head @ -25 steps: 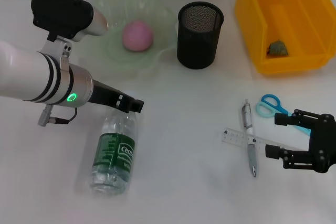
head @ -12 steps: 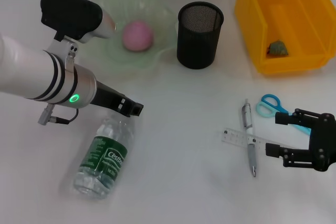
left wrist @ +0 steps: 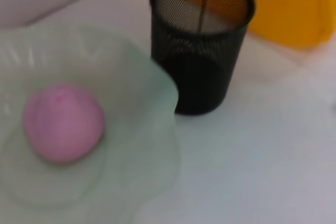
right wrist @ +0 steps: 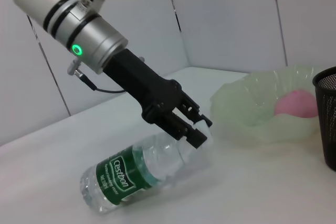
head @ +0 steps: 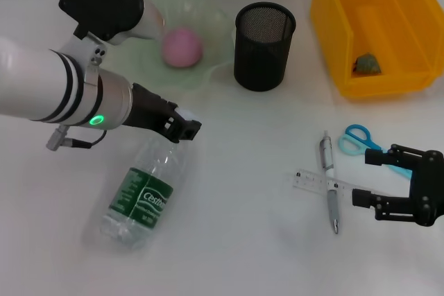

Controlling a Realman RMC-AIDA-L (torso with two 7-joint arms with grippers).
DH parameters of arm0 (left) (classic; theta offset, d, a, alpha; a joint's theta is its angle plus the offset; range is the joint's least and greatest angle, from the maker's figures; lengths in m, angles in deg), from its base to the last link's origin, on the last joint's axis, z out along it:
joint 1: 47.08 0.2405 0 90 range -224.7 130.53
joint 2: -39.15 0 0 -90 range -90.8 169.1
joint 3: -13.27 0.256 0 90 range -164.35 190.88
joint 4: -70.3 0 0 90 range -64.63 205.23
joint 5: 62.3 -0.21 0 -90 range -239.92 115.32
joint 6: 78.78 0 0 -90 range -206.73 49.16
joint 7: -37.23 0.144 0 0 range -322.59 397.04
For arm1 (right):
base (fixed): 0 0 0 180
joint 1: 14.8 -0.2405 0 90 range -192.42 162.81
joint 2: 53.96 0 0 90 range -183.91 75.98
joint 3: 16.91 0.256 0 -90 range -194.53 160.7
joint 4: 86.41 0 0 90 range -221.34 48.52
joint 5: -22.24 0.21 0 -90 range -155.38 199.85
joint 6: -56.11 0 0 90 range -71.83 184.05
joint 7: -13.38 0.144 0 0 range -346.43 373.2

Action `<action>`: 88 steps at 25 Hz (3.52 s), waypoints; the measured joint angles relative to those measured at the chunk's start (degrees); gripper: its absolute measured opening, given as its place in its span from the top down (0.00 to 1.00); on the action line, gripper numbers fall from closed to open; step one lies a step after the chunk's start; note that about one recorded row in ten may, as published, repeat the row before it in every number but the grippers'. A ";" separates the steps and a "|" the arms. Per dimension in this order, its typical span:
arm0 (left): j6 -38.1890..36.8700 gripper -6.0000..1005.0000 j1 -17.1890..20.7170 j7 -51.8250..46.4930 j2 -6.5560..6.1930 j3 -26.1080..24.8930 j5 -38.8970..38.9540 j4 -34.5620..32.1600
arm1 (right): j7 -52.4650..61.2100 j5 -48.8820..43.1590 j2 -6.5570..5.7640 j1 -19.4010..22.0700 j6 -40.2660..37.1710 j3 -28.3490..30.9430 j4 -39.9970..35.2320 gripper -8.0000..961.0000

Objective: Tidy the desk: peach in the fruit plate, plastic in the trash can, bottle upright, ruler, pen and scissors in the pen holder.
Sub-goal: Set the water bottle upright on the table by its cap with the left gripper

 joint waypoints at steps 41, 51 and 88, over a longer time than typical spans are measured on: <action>2.23 0.55 9.95 39.06 -0.21 -14.65 29.94 -2.87 | 1.67 0.00 0.01 -0.41 -0.01 0.03 -0.90 0.12; 3.78 0.55 11.01 43.38 -0.18 -14.82 32.76 -2.18 | 1.71 0.00 0.01 -0.50 -0.01 0.03 -0.90 0.12; 5.14 0.54 12.10 49.91 -0.23 -15.99 39.81 0.99 | 2.24 0.00 0.01 -0.68 -0.10 -0.06 -0.98 0.12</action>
